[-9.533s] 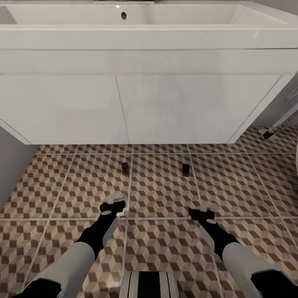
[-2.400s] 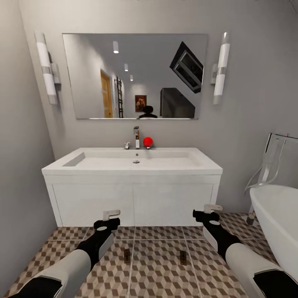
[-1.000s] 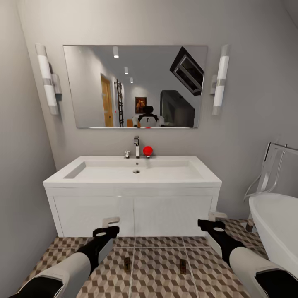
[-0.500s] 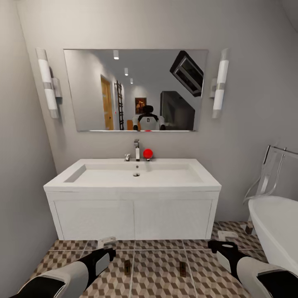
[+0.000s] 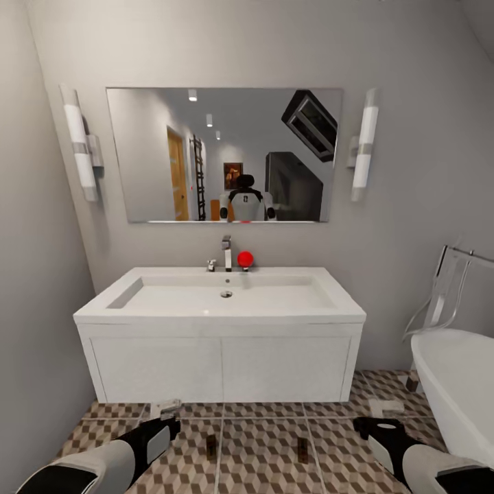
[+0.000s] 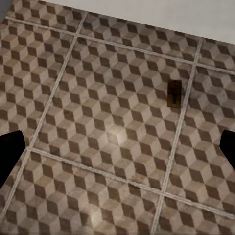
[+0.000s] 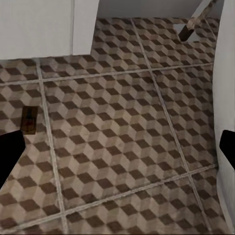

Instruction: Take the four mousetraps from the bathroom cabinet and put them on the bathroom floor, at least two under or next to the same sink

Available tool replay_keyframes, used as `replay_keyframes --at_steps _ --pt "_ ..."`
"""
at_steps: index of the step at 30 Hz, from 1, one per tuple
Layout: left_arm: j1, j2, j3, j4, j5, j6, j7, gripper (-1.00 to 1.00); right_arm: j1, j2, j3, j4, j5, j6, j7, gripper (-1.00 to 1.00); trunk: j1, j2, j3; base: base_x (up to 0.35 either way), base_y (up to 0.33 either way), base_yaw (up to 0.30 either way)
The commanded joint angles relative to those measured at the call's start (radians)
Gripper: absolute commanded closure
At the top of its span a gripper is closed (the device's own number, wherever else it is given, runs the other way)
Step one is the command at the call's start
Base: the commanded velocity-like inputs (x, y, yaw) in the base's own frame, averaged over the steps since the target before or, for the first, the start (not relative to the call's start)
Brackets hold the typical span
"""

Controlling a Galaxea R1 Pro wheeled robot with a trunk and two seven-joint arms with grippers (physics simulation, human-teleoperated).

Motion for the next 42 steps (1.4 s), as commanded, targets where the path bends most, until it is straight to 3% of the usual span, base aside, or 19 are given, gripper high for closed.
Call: replay_keyframes --at_steps 1,8,12,19,30,34,37,42 --pt "0.016 0.0 -0.009 0.0 0.006 0.003 0.003 -1.0 0.032 0.0 0.009 0.003 -0.001 -0.01 0.0 -1.0 -0.004 0.007 0.002 0.0 0.0 0.0" --pt "0.091 0.003 -0.009 0.0 0.006 -0.003 0.002 -1.0 0.142 0.0 0.009 0.003 0.029 -0.065 0.001 -1.0 -0.031 0.056 0.024 0.0 0.0 0.0" --pt "0.133 0.003 -0.009 0.0 0.005 -0.005 0.002 -1.0 0.175 0.0 0.009 0.003 0.035 -0.079 0.001 -1.0 -0.046 0.084 0.037 0.0 0.0 0.0" --pt "0.241 -0.002 -0.009 0.0 0.004 -0.007 -0.03 -1.0 0.277 0.004 0.009 0.003 0.034 -0.087 0.025 -1.0 -0.073 0.133 0.059 0.0 0.0 0.0" --pt "0.367 -0.004 -0.009 0.0 0.004 -0.009 -0.063 -1.0 0.395 0.012 0.006 0.003 0.026 -0.088 0.075 -1.0 -0.115 0.21 0.093 0.0 0.0 0.0" --pt "0.41 -0.007 -0.009 0.0 0.006 -0.039 -0.065 -1.0 0.458 0.017 0.006 0.003 0.027 -0.088 0.111 -1.0 -0.131 0.238 0.106 0.0 0.0 0.0" --pt "0.457 -0.009 -0.009 0.0 0.007 -0.117 -0.065 -1.0 0.519 0.02 0.005 0.003 0.027 -0.089 0.137 -1.0 -0.142 0.259 0.115 0.0 0.0 0.0" --pt "0.502 -0.011 -0.009 0.0 0.008 -0.158 -0.065 -1.0 0.565 0.031 0.005 0.003 0.023 -0.088 0.147 -1.0 -0.161 0.294 0.131 0.0 0.0 0.0"
